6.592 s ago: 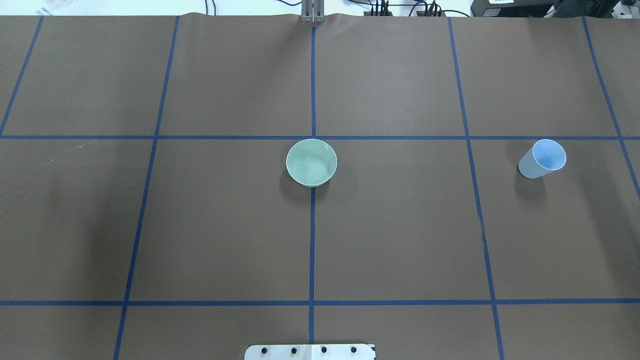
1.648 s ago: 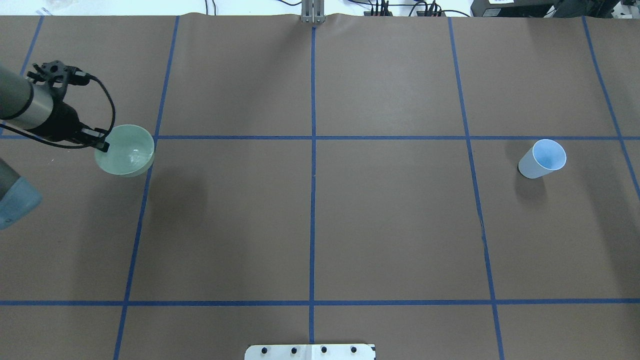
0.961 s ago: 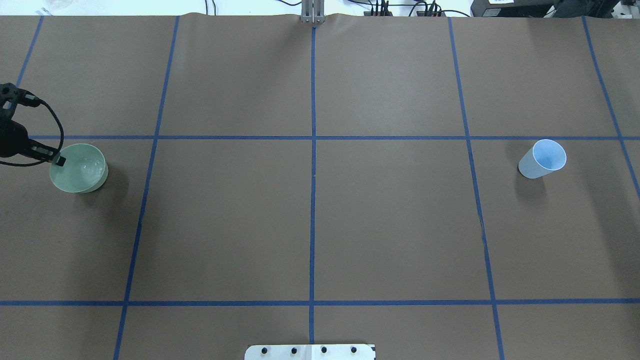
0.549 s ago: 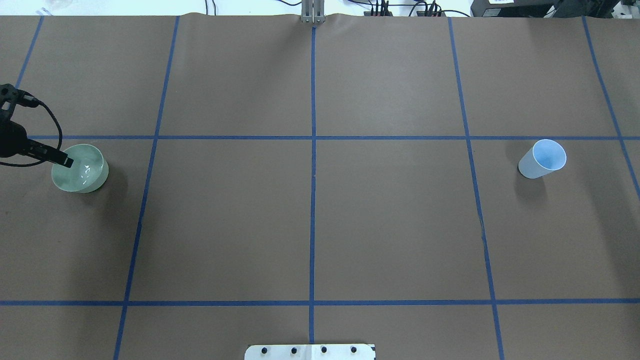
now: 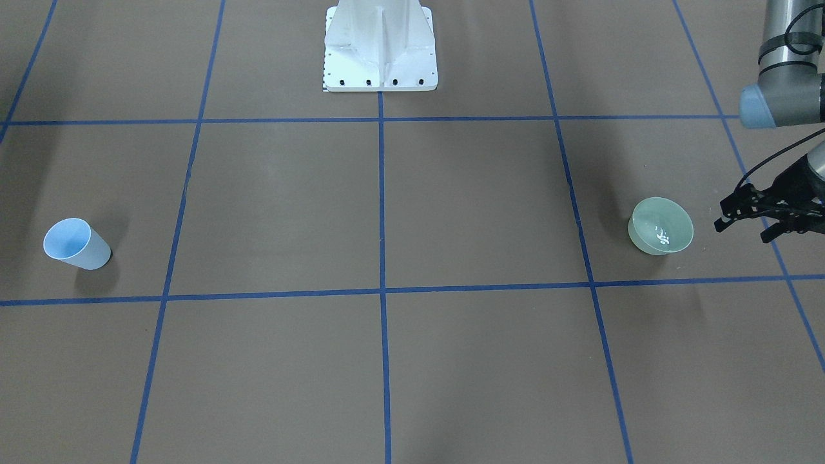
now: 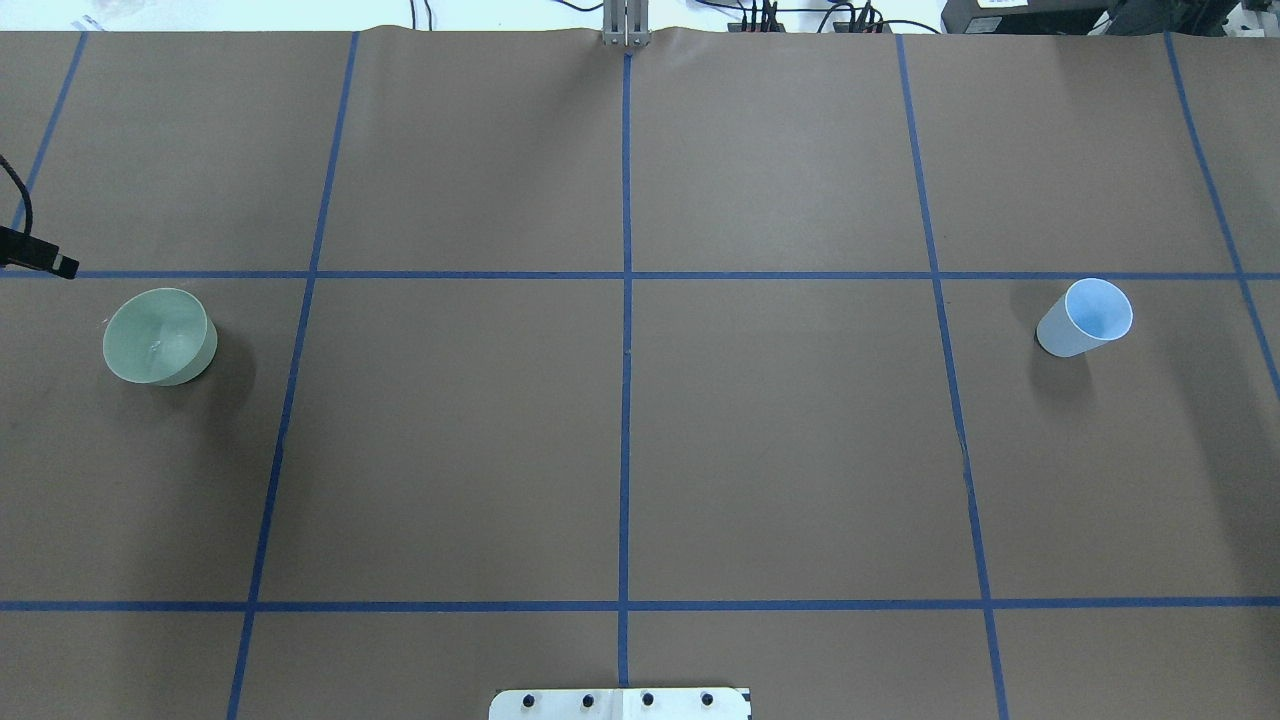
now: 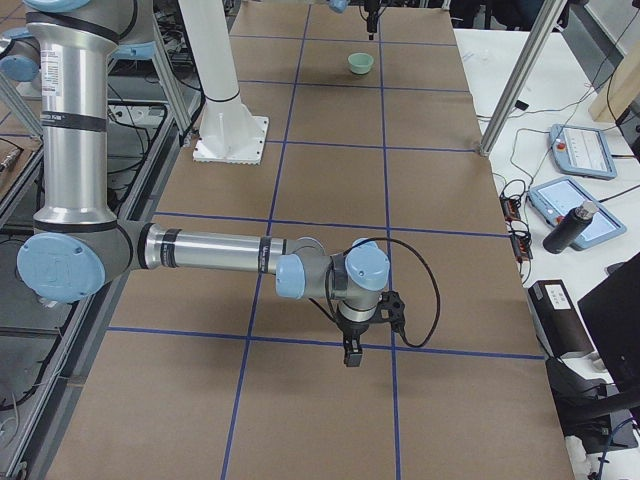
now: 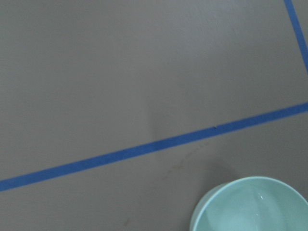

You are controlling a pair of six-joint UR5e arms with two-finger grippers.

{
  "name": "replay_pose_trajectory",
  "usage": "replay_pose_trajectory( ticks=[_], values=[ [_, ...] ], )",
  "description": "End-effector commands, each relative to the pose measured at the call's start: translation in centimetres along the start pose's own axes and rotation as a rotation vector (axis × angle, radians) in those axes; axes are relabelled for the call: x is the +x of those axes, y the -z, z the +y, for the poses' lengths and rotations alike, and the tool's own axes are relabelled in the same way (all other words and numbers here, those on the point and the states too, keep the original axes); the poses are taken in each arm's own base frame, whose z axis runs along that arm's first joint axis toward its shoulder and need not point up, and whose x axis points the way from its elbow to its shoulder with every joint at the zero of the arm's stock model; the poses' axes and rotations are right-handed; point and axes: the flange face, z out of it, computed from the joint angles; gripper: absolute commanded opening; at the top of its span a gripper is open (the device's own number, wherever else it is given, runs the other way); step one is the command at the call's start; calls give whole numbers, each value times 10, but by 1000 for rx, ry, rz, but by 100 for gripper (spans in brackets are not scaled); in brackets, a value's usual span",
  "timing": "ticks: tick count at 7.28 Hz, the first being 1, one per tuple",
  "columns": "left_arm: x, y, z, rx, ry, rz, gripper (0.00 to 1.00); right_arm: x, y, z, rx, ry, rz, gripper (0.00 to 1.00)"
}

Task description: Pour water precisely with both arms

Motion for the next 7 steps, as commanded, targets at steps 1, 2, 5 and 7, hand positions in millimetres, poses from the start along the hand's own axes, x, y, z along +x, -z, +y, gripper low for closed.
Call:
replay_pose_trajectory(
  ticks=[1,2,5,7],
  values=[
    [-63,50,-5,-18,-64,-83,100,1,-2,1,-3,-2,0,99],
    [-100,79,-1,-43,-95,-124,100,2,-2,1,-4,-3,-1,99],
    [-137,120,11,-100,-77,-138,100,2,-2,1,-4,-3,-1,99],
    [-165,106,35,-140,19,-155,100,2,-3,1,-6,-4,-1,99]
  ],
)
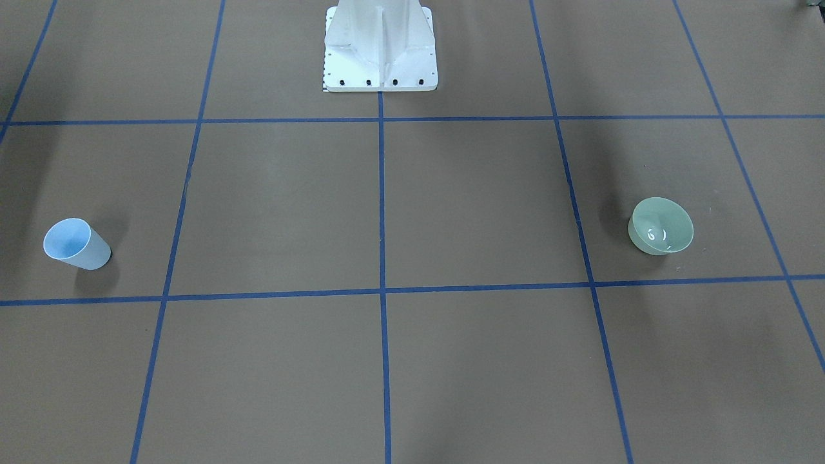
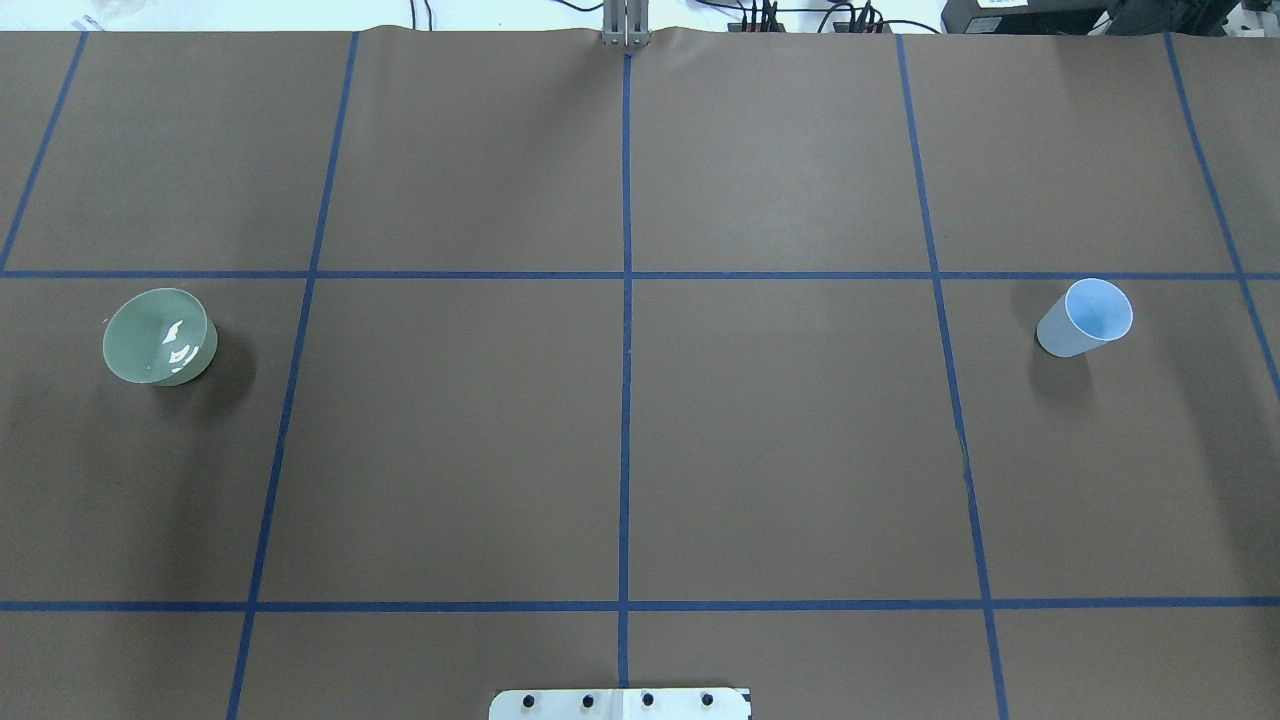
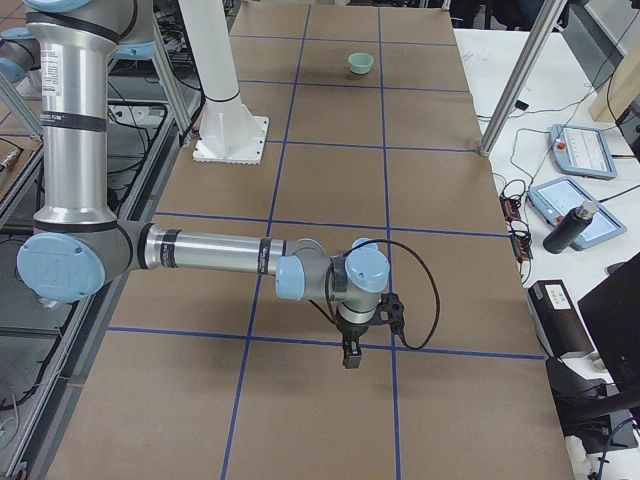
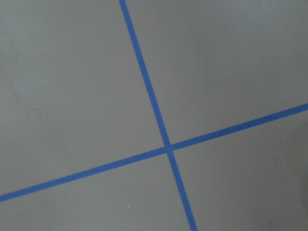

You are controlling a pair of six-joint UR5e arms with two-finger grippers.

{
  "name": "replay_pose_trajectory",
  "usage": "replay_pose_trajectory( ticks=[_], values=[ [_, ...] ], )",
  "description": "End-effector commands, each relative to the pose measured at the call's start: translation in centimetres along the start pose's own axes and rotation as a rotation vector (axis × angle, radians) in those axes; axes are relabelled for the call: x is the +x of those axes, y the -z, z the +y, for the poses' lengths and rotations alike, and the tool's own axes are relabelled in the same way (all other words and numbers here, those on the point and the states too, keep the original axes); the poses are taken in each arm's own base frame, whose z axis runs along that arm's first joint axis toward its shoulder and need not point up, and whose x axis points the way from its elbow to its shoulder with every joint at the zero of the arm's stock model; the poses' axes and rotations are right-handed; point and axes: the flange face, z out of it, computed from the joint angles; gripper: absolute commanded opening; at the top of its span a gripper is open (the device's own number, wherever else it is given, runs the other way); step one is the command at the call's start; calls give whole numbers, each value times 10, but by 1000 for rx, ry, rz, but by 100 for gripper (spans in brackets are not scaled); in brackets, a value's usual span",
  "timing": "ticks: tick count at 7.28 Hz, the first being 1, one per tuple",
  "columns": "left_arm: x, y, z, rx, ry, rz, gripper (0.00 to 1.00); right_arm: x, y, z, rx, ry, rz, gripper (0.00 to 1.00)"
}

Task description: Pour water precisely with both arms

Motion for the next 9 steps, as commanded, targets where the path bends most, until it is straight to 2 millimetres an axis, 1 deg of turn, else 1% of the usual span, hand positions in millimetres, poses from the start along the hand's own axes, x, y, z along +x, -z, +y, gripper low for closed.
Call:
replay_pose_trajectory(
  ticks=[1,2,3,9],
  values=[
    [-16,-10,16,-30,54,-4,100,0,0,0,0,0,0,99],
    [-14,-6,15,-18,38,2,100,0,0,0,0,0,0,99],
    [-23,-23,39,-51,77,22,100,0,0,0,1,1,0,99],
    [-24,-25,43,-54,68,17,100,-1,1,-1,2,2,0,99]
  ],
)
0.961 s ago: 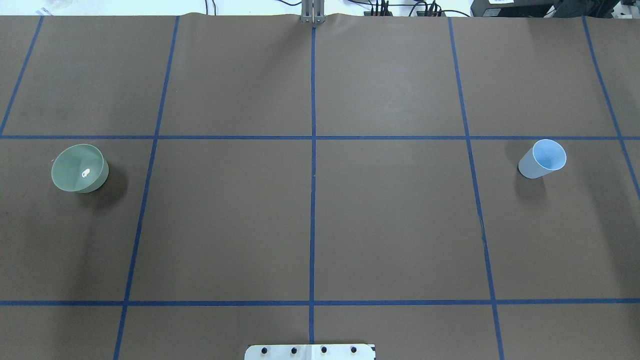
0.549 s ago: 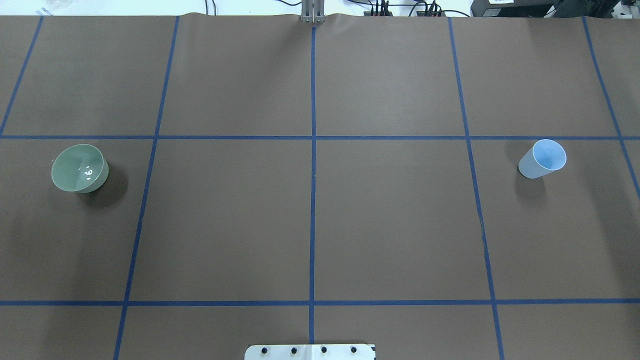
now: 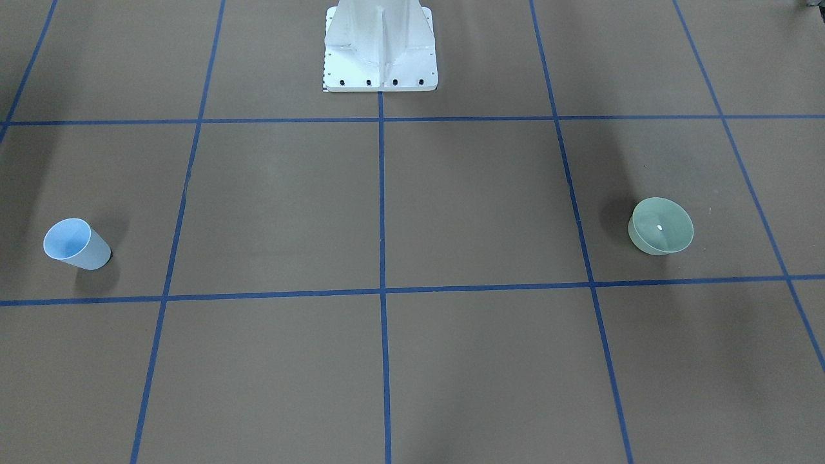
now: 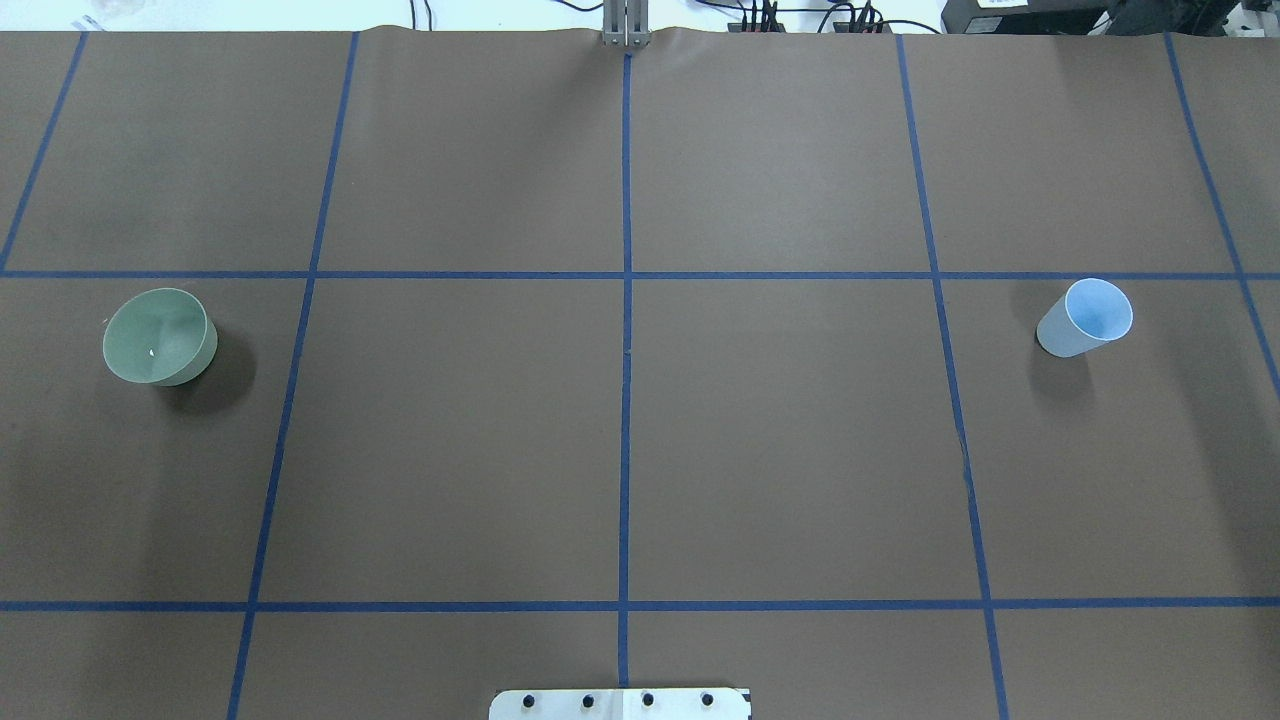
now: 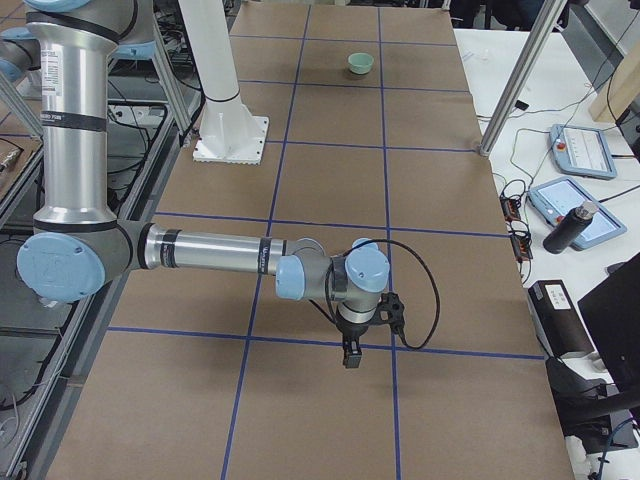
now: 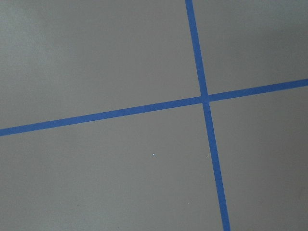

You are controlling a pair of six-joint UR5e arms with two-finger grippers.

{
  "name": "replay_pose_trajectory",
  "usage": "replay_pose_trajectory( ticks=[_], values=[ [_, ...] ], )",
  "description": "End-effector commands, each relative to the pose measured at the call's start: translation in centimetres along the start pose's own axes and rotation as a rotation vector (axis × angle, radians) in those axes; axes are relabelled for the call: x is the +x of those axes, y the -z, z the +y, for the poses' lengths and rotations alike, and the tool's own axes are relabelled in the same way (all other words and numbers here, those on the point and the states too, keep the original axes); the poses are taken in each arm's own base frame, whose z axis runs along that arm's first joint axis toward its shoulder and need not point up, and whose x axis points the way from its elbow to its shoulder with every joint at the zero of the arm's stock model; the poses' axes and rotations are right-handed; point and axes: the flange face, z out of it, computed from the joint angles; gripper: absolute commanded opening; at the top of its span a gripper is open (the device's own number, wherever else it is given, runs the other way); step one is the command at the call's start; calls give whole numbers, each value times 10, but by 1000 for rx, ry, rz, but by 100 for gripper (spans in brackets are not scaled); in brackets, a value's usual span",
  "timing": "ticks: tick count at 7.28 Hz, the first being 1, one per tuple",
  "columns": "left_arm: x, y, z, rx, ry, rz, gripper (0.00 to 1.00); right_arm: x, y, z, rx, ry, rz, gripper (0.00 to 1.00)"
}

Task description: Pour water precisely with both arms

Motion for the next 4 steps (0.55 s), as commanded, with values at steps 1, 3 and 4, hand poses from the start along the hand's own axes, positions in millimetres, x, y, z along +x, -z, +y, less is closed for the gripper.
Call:
replay_pose_trajectory(
  ticks=[1,3,4],
  values=[
    [-1,-1,2,-3,2,1,100,-1,2,-2,3,3,0,99],
    [0,-1,2,-2,-1,1,100,-2,3,-3,7,5,0,99],
    [-2,-3,3,-5,2,0,100,-2,3,-3,6,5,0,99]
  ],
)
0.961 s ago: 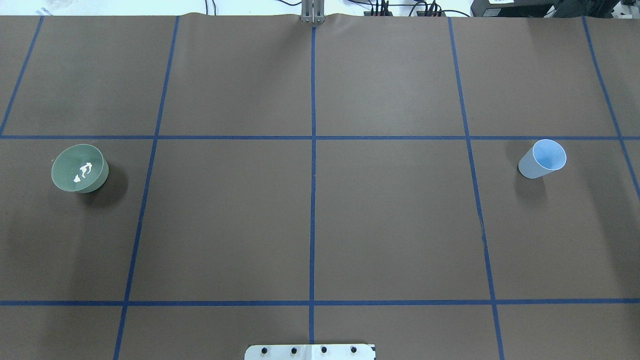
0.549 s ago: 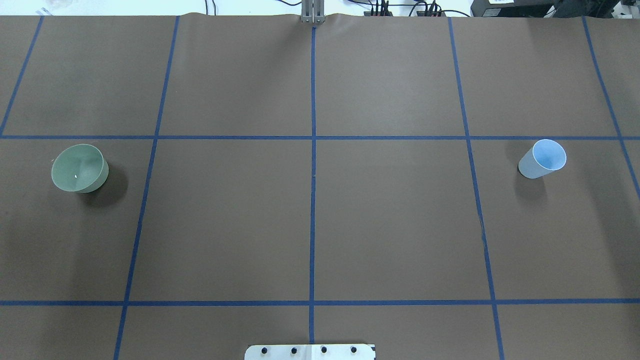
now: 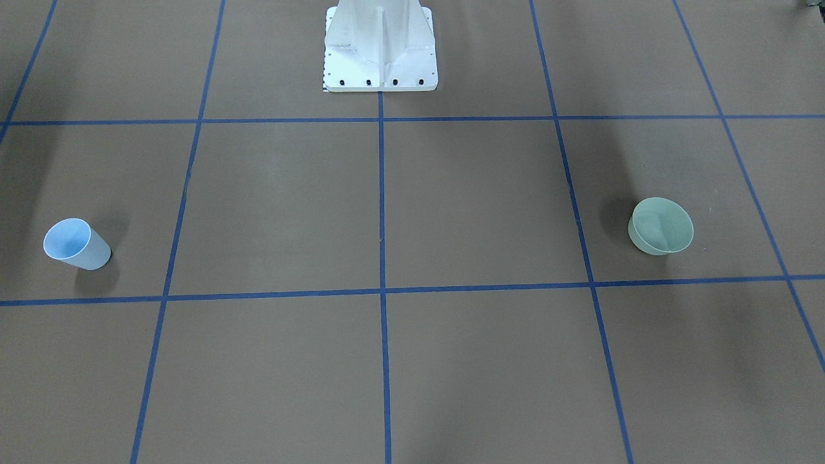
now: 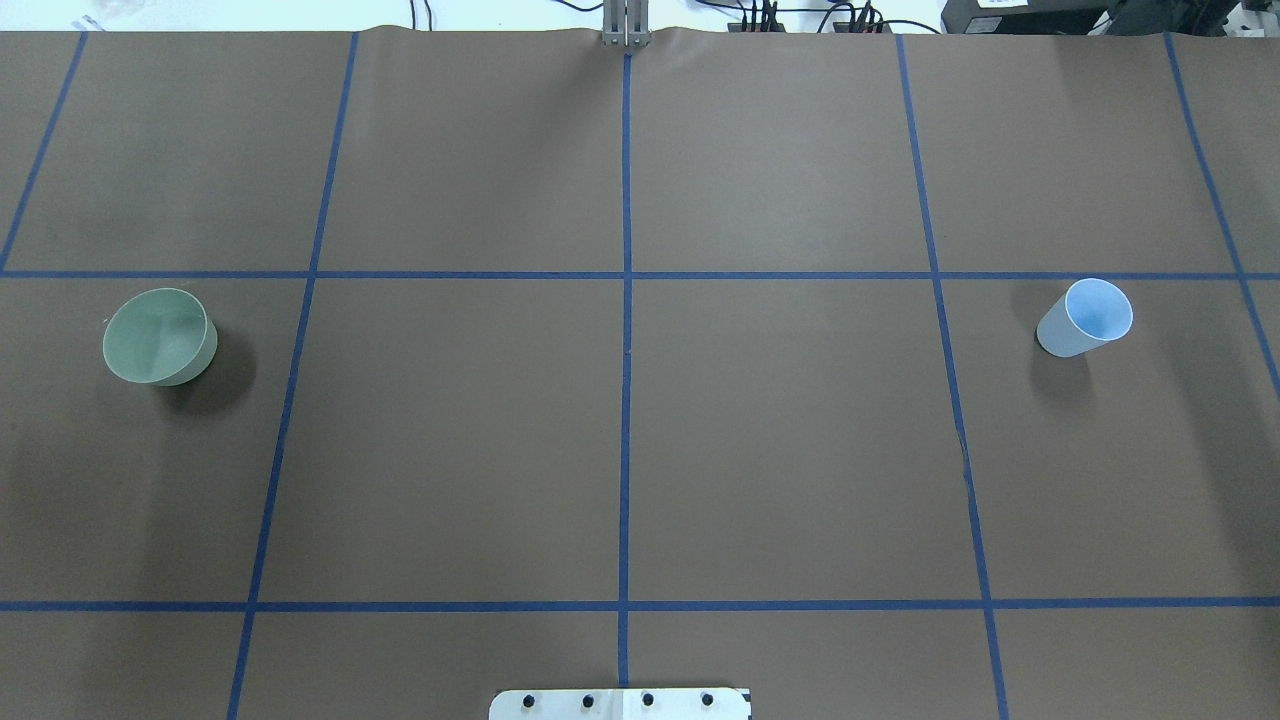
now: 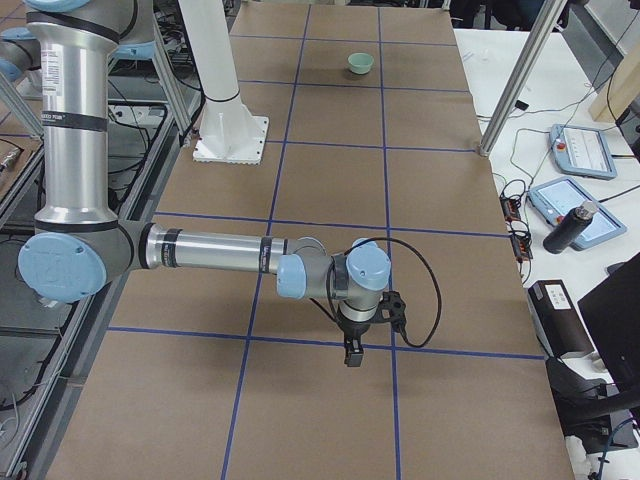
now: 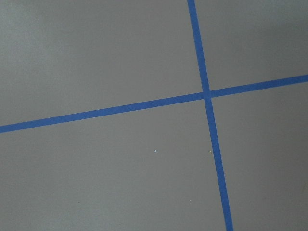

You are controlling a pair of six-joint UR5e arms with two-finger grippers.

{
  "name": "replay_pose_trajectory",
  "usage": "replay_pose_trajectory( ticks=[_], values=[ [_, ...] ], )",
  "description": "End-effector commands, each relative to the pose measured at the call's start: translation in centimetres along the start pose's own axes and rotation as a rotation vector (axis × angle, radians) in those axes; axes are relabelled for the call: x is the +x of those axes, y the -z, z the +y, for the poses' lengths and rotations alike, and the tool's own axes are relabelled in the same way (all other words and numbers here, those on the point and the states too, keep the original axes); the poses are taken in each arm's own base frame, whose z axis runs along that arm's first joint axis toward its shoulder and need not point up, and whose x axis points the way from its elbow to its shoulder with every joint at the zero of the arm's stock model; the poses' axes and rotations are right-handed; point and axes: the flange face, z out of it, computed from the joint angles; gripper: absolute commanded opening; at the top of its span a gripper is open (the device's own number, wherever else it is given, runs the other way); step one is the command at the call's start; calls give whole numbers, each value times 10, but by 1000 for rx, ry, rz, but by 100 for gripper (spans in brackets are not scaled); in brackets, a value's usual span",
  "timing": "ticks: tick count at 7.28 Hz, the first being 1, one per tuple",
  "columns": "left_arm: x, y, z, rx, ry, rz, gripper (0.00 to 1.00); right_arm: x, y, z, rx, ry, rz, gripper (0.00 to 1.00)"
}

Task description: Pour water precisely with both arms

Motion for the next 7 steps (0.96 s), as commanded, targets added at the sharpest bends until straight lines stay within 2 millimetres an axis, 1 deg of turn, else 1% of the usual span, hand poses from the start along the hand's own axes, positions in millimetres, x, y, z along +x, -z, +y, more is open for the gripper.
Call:
replay_pose_trajectory(
  ticks=[1,2,7],
  values=[
    [-1,-1,1,-3,3,0,100,0,1,-1,1,1,0,99],
    [-2,-3,7,-8,7,0,100,-2,2,-2,5,4,0,99],
    [-2,-3,6,-7,6,0,100,-2,1,-3,4,2,-16,99]
  ],
)
